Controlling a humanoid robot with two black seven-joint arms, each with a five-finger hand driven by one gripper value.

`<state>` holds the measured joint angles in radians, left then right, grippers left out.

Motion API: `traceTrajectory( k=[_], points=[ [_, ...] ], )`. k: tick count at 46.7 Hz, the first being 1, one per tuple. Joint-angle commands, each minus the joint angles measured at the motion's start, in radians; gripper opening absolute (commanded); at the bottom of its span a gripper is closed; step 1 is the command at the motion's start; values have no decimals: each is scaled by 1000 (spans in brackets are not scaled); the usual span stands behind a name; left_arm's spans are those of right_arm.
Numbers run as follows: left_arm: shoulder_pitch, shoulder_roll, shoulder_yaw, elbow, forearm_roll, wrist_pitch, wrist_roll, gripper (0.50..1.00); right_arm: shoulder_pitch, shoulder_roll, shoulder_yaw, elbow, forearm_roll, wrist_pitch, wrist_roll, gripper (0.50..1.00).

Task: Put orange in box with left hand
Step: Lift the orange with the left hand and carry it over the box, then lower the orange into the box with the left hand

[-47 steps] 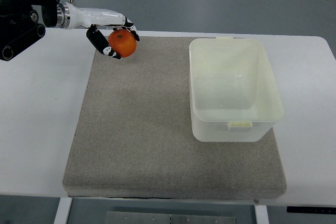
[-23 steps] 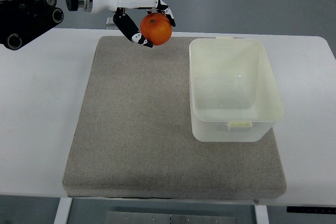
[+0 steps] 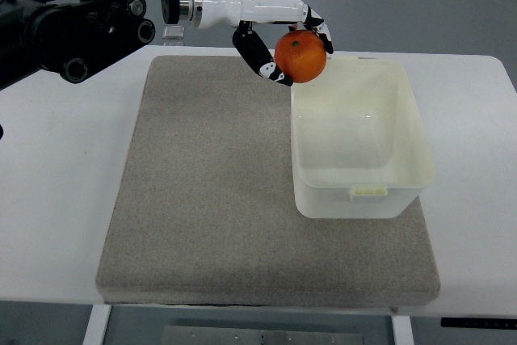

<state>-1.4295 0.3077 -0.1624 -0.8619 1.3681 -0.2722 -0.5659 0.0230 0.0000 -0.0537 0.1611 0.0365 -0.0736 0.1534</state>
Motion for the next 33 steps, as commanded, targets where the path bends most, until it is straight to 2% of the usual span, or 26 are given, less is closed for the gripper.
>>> traceTrajectory(
  k=[1,19,33],
  points=[
    [0,-18,1,-14,2,2,0,500,0,0,0,0,0,0,0,926],
    [-2,-159,9,-23,29,5,0,500,0,0,0,0,0,0,0,926],
    [15,-203,21,18,39,24,0,500,0,0,0,0,0,0,0,926]
  ],
)
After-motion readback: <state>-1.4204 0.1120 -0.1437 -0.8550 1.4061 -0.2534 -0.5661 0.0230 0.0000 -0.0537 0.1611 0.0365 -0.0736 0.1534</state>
